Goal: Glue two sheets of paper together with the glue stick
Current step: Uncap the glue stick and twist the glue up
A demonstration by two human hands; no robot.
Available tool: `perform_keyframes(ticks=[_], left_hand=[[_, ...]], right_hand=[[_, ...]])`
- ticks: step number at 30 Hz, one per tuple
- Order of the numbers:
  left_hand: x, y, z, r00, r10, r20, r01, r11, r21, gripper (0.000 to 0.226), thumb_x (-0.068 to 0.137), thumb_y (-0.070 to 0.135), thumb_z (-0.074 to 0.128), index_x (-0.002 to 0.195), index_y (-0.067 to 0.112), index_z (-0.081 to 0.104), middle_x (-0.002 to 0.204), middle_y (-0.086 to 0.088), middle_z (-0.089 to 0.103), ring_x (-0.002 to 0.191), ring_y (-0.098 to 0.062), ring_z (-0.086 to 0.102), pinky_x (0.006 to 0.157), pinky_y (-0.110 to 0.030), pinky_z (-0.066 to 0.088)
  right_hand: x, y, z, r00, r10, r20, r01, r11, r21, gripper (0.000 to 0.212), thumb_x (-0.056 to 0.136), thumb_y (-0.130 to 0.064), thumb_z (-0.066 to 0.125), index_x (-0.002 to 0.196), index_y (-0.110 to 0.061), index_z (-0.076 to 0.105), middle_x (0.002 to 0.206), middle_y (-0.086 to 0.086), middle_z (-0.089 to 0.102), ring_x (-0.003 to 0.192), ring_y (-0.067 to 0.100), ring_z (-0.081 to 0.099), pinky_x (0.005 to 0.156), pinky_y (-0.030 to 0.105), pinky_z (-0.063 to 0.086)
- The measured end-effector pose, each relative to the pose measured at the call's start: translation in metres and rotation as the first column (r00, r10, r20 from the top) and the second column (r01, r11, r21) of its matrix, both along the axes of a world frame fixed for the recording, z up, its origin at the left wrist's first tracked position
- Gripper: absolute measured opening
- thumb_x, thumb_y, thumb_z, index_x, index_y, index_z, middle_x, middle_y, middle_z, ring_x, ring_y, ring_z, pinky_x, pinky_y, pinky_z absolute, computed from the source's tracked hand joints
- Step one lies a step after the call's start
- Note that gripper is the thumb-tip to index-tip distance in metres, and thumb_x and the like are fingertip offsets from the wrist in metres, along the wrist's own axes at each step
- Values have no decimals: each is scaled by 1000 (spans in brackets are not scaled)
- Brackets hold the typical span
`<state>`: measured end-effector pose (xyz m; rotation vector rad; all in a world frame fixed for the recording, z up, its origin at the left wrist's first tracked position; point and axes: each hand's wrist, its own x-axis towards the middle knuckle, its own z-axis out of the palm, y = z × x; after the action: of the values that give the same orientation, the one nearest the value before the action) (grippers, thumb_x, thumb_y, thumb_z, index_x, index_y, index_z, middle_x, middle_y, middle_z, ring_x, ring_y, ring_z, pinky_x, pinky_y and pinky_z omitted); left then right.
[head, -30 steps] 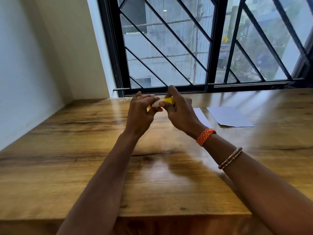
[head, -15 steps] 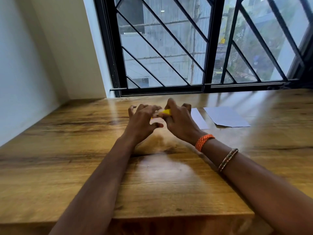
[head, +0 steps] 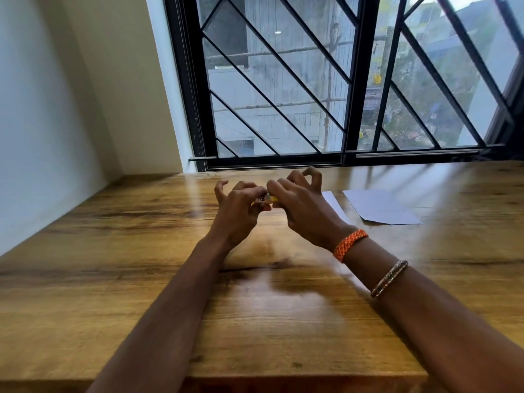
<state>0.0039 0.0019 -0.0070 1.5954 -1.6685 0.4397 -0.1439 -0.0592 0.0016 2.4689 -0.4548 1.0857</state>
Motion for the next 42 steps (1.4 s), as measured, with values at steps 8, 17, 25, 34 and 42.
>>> perform_keyframes(ticks=[8,17,25,34,42], left_hand=[[3,2,0,1000,-9,27,6,991,132,31,91,16,54,120,22,61,130,-2,56,142,-12,18,110,-35,-3],[6,3,8,932,99,348,-68,993,-100,24,84,15,47,103,12,63,101,-6,70,122,-24,54,105,-40,9],[37,7,1,959,216,-183,-215,976,25,18,91,28,52,103,17,59,97,-4,69,102,-26,58,90,-34,20],[36,-1,-2,832,163,-530,-176,984,26,28,82,35,66,104,18,70,102,-3,71,107,-27,60,94,-45,44],[31,6,3,633,-7,-774,-52,997,-52,17,82,17,69,96,8,71,89,-5,71,81,-14,63,80,-34,53]], right_hand=[[-5,-9,-1,992,-87,-89,68,977,-201,40,72,3,53,105,-20,46,89,1,63,93,24,59,92,40,22],[2,2,-3,919,128,373,-139,990,3,19,82,-15,56,95,-17,42,84,2,60,86,11,45,83,31,24],[40,12,12,777,-106,620,-441,611,657,25,91,-7,56,113,-4,44,79,-6,55,67,8,54,62,22,46],[69,2,-18,954,-101,281,-212,432,876,19,95,-27,51,100,-14,64,98,9,62,86,19,56,66,24,39],[69,36,-23,931,40,362,-320,565,760,28,78,-17,72,89,-39,59,85,-11,69,84,9,63,87,50,48]])
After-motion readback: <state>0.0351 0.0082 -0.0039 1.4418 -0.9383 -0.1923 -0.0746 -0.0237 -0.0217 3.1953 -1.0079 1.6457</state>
